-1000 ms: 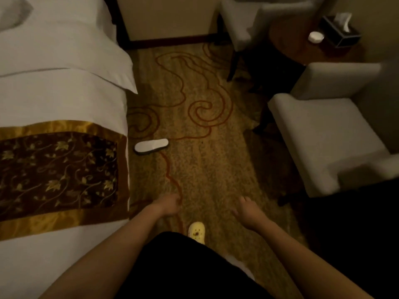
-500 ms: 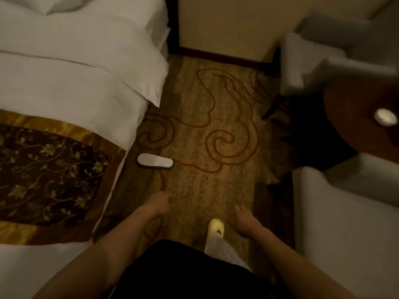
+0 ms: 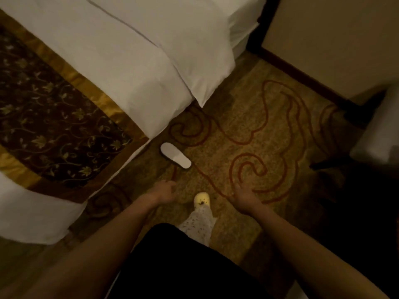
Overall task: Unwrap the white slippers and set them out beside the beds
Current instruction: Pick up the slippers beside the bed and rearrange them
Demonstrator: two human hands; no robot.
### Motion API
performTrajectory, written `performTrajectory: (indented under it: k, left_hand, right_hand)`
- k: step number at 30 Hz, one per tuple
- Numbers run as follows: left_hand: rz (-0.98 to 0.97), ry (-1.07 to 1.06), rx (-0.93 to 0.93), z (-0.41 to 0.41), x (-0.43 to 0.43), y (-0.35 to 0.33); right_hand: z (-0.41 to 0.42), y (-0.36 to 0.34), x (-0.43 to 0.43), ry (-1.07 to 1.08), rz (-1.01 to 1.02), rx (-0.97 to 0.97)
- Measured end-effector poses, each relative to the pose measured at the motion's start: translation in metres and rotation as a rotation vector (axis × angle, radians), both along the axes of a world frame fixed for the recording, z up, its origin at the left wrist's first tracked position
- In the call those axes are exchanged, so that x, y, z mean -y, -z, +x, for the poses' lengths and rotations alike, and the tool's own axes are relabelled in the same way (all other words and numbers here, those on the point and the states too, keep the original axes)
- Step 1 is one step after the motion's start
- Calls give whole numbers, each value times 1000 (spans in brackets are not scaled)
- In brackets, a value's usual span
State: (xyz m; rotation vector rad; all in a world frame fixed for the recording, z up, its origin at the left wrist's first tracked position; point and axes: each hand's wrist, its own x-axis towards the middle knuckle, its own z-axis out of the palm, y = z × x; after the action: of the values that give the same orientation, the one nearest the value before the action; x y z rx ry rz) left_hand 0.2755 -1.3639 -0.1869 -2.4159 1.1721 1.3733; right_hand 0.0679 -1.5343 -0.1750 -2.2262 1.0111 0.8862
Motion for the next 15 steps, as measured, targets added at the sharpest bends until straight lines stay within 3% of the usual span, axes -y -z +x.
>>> performTrajectory:
  k: [4, 10, 15]
  left_hand:
    - [1, -88, -27, 15, 51, 10]
    - [-21, -250, -56, 31, 116, 5]
    - [-14, -499, -26, 32, 154, 12]
  right_hand:
    - [42, 4, 69, -167, 20, -6]
    - [88, -3, 154, -239, 33, 28]
    - [131, 5, 219, -453, 69, 5]
